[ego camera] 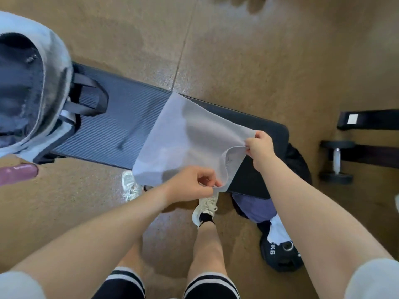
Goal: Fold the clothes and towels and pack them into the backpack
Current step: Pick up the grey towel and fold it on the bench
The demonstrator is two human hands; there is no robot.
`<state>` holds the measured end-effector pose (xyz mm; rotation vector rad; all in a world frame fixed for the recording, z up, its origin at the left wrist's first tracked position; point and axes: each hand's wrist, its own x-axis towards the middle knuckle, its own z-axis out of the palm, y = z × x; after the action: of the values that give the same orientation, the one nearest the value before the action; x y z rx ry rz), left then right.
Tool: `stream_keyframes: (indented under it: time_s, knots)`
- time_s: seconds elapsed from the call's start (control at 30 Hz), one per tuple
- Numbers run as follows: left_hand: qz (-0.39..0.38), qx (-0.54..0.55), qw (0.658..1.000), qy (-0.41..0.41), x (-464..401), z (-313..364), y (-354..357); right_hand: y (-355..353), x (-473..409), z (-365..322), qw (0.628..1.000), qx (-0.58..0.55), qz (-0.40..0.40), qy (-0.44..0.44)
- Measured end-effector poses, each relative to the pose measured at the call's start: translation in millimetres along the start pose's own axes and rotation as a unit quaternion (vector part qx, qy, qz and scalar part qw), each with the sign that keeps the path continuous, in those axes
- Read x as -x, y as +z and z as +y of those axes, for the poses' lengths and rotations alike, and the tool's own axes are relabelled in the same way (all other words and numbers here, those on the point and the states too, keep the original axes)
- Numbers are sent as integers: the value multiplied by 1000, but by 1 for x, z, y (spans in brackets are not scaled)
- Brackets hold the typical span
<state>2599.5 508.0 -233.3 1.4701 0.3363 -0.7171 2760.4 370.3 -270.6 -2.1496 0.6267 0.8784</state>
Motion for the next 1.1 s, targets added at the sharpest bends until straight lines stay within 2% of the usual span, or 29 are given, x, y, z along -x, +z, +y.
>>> stream_keyframes:
  time_s: [0.07,0.13,0.17,0.23,0.3,0.37,0.43,0.53,0.6,0.67,0.73,0.87,1.0,1.1]
  knots:
    - [-79,-44,994,-55,-19,-14,9,-6,-19,22,999,47,4,-3]
    - [-119,-77,985,-103,-36,-25,10,-6,-35,40,997,75,18,-10]
    - [-102,-99,984,-103,-45,-30,8,-5,-42,46,997,77,28,-15]
    - [0,-160,985,-69,-65,-37,-2,1,-52,55,995,80,45,-44]
    - [116,-236,964,-23,-81,-35,-22,9,-56,59,992,77,62,-80]
    - [177,-299,938,19,-96,-33,-44,16,-57,60,989,66,85,-98]
    - [204,-347,915,15,-108,-25,-63,21,-59,58,988,65,109,-93]
    - [200,-451,868,-60,-128,-13,-81,25,-63,50,985,84,136,-71]
    - [203,-514,829,-86,-139,-9,-91,27,-64,46,985,91,130,-65]
    - [229,-535,808,-85,-146,-8,-102,24,-64,43,988,77,119,-58]
    - [248,-531,805,-90,-150,-6,-112,16,-64,39,990,46,110,-69]
    - [296,-501,812,-37,-153,9,-126,2,-76,11,983,37,114,-139]
    - [337,-393,855,40,-154,13,-133,-4,-91,-19,974,12,138,-177]
    - [308,-378,873,28,-133,-8,-122,-1,-80,-5,973,66,143,-170]
